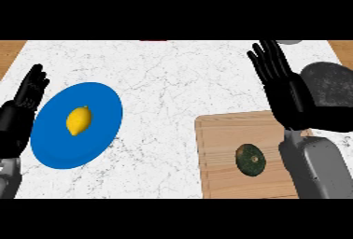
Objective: Pick the squash from the cutting board and place it in the pan
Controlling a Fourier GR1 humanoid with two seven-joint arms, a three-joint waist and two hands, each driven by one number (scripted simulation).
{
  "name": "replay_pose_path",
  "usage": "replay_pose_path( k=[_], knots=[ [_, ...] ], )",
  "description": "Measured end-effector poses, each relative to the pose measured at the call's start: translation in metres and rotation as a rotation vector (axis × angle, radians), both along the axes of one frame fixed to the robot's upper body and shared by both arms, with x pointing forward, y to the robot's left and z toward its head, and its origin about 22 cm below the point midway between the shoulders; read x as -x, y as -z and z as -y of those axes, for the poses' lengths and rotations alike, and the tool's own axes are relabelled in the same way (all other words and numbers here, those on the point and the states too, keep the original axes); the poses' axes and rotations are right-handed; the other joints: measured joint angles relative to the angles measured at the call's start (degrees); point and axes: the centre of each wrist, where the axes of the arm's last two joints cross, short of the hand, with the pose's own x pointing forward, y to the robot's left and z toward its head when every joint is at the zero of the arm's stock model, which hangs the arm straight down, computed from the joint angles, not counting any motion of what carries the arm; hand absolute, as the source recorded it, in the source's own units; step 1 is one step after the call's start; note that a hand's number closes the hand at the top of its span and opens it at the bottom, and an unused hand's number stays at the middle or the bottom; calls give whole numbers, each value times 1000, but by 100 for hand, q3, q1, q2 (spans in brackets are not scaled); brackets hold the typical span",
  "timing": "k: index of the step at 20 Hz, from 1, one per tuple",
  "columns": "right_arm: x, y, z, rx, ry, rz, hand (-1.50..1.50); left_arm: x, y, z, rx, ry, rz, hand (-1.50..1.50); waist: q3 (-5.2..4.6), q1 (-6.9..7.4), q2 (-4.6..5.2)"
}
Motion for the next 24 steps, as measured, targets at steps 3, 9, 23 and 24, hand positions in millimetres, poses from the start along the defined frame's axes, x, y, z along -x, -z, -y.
replay_pose_path(
  k=[3,9,23,24],
  knots=[
    [-5,-10,17,5,-53,26,150,-6,4,2,53,-13,-20,0,16,13,-16],
    [8,-18,70,225,-70,58,150,-5,24,13,253,-52,-134,0,22,-107,-41],
    [81,-32,188,765,34,251,-150,-6,32,41,351,-41,-201,0,30,-45,-48],
    [80,-34,184,791,26,254,-150,-6,30,39,351,-38,-199,0,28,-27,-48]
  ],
)
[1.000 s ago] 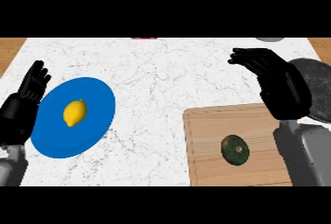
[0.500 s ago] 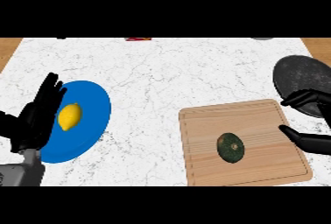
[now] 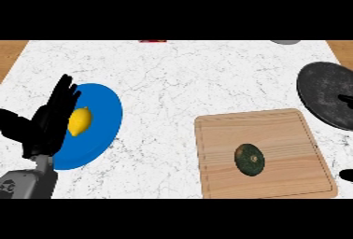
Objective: Pick the squash from the cutting board and place it in the pan
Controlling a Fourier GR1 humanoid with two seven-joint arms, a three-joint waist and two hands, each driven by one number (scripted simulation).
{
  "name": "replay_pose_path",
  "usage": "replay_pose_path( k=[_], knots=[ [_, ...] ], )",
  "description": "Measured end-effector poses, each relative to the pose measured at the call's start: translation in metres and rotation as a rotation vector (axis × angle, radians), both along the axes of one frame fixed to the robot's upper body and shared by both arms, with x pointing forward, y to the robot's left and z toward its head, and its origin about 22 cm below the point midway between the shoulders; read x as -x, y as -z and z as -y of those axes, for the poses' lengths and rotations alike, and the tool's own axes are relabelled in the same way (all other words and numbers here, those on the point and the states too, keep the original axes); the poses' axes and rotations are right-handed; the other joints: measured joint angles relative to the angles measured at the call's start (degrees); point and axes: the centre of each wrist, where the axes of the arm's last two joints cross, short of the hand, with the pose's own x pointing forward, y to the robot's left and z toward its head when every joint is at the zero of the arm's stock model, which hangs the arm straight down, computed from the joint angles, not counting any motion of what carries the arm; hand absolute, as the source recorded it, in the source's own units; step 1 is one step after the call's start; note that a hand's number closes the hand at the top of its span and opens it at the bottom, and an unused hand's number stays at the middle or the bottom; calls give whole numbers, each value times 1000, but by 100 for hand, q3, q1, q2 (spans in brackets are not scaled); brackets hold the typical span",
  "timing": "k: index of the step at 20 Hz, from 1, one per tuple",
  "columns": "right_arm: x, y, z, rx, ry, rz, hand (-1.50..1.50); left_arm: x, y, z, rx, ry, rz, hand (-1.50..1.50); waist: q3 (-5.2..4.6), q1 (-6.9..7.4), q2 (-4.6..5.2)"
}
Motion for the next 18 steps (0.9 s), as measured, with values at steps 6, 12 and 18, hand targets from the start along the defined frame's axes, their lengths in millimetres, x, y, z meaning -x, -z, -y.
replay_pose_path(
  k=[6,12,18],
  knots=[
    [-9,-27,-34,254,-10,-16,-150,-2,-4,1,3,22,-1,0,-6,94,8],
    [-10,-38,-77,494,-34,-74,-150,1,-1,9,6,28,-2,0,-8,119,8],
    [-9,-29,-103,757,-87,-227,-150,-1,-5,9,3,21,1,0,-8,137,15]
  ],
)
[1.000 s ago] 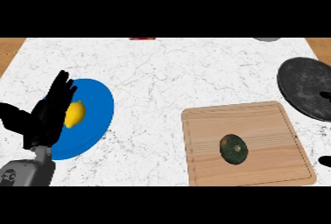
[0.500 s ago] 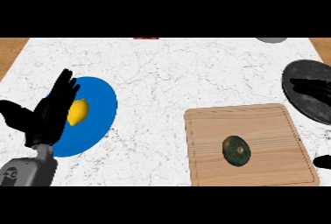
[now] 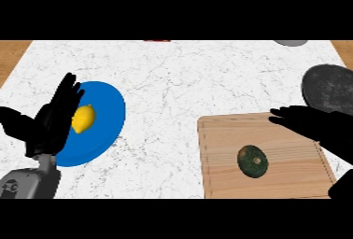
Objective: Pick the squash from the cutting board and place it in the pan
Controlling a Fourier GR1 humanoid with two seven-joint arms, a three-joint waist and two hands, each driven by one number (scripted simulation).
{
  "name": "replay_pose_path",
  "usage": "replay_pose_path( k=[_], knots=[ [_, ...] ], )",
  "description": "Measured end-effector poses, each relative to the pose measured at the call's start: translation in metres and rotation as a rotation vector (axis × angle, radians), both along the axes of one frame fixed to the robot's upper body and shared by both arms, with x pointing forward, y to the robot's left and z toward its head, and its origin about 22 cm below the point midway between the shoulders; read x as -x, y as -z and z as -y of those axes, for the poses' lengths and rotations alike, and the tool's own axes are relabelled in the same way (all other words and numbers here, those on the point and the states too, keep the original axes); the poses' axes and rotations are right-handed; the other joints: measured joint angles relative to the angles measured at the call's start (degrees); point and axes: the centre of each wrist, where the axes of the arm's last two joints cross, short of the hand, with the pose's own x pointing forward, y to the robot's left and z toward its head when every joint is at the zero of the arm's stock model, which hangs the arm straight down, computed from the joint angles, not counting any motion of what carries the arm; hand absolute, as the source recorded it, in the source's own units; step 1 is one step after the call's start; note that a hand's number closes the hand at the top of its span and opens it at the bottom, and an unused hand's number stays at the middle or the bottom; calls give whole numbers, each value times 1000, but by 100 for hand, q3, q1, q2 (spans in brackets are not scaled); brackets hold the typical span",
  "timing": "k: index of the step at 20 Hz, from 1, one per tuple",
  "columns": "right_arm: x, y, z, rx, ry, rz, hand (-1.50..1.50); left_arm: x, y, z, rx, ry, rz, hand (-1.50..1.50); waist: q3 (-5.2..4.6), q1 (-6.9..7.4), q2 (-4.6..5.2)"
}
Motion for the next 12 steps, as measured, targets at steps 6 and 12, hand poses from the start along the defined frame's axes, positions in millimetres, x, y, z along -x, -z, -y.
replay_pose_path(
  k=[6,12],
  knots=[
    [13,6,-25,122,-42,-29,-150,2,-3,-2,1,-6,2,0,4,-53,-11],
    [32,0,-42,247,-35,61,-150,-2,5,-4,4,-16,0,0,6,-89,-12]
  ],
)
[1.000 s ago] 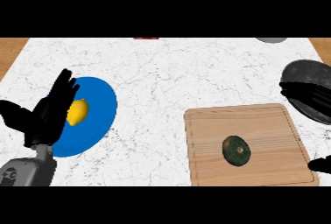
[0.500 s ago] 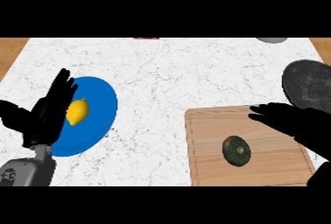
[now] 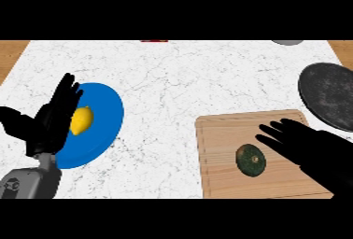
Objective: Pick the squash from the cutting board and place it in the pan
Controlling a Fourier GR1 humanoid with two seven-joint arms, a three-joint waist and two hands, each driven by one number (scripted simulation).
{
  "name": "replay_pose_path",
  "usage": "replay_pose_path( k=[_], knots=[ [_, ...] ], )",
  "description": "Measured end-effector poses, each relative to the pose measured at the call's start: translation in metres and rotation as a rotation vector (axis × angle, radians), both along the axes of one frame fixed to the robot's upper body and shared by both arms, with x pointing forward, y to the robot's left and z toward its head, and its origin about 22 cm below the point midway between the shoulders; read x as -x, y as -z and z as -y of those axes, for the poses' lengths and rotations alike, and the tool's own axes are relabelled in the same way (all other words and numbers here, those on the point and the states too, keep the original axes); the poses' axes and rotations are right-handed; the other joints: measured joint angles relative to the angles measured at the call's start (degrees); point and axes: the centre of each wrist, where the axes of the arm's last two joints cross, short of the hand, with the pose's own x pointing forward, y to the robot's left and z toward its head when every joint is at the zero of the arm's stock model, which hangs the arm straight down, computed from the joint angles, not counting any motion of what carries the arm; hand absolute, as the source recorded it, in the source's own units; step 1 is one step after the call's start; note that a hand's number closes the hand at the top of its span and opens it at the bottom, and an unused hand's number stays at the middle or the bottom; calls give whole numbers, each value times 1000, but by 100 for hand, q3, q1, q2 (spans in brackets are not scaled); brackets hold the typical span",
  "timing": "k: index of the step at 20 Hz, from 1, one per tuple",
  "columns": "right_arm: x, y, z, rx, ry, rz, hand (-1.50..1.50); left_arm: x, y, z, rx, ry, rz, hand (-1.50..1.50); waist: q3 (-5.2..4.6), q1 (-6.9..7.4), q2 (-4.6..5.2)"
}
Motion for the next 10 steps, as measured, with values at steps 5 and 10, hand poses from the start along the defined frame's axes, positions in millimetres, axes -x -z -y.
replay_pose_path(
  k=[5,10],
  knots=[
    [7,-1,-15,15,11,40,-150,3,0,-2,-5,7,-3,0,1,12,1],
    [7,17,-36,17,7,35,-150,-7,1,0,-6,5,-2,0,0,17,5]
  ],
)
